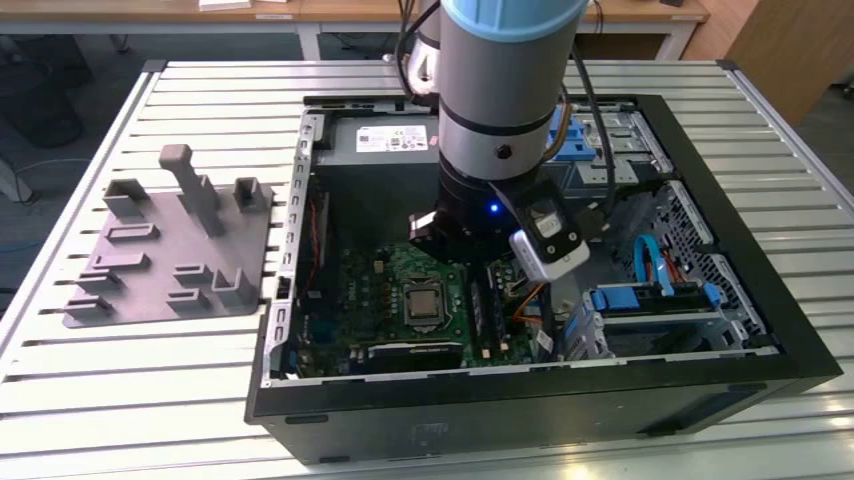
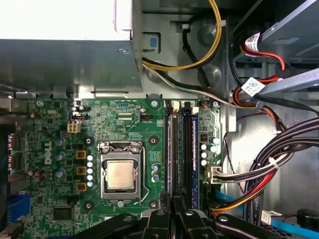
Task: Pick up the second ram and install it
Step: 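Insert the second ram into the second slot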
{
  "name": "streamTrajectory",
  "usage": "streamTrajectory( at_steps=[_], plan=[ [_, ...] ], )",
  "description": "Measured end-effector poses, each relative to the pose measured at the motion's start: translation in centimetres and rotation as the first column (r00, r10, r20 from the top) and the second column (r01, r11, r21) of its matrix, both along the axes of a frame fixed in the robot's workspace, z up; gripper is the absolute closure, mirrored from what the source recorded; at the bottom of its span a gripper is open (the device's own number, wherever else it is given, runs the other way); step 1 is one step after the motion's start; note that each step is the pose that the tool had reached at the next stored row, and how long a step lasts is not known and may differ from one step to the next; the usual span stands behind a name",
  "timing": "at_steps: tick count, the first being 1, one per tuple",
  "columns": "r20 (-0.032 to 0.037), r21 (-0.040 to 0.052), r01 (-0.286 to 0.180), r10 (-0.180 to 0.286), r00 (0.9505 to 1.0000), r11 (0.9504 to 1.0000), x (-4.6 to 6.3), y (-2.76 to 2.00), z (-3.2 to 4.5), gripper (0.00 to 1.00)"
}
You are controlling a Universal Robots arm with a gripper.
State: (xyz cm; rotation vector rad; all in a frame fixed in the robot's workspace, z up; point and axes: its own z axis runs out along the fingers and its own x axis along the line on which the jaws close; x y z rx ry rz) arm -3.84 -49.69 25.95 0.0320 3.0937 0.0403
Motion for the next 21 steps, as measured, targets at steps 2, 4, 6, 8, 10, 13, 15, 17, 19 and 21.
streamTrajectory(
  at_steps=[2, 4, 6, 8, 10, 13, 15, 17, 19, 21],
  plan=[
    [0.0000, 0.0000, 0.000, 0.000, 1.0000, 1.0000, 0.00, 0.00, -0.06, 0.86],
    [0.0000, 0.0000, 0.000, 0.000, 1.0000, 1.0000, 0.00, 0.00, -0.11, 0.86],
    [0.0000, 0.0000, 0.000, 0.000, 1.0000, 1.0000, 0.00, 0.00, -0.17, 0.86],
    [0.0000, 0.0001, 0.000, 0.000, 1.0000, 1.0000, 0.00, 0.00, -0.23, 0.86],
    [0.0000, 0.0000, 0.000, 0.000, 1.0000, 1.0000, 0.00, 0.00, -0.29, 0.86],
    [0.0001, 0.0003, 0.000, 0.000, 1.0000, 1.0000, 0.00, 0.00, -0.40, 0.86],
    [0.0001, 0.0001, 0.000, 0.000, 1.0000, 1.0000, 0.00, 0.00, -0.50, 0.86],
    [0.0001, 0.0002, 0.000, 0.000, 1.0000, 1.0000, 0.01, 0.00, -0.62, 0.86],
    [0.0000, 0.0001, 0.000, 0.000, 1.0000, 1.0000, 0.02, 0.00, -0.74, 0.86],
    [0.0000, 0.0001, 0.000, 0.000, 1.0000, 1.0000, 0.03, 0.00, -0.84, 0.86]
  ],
)
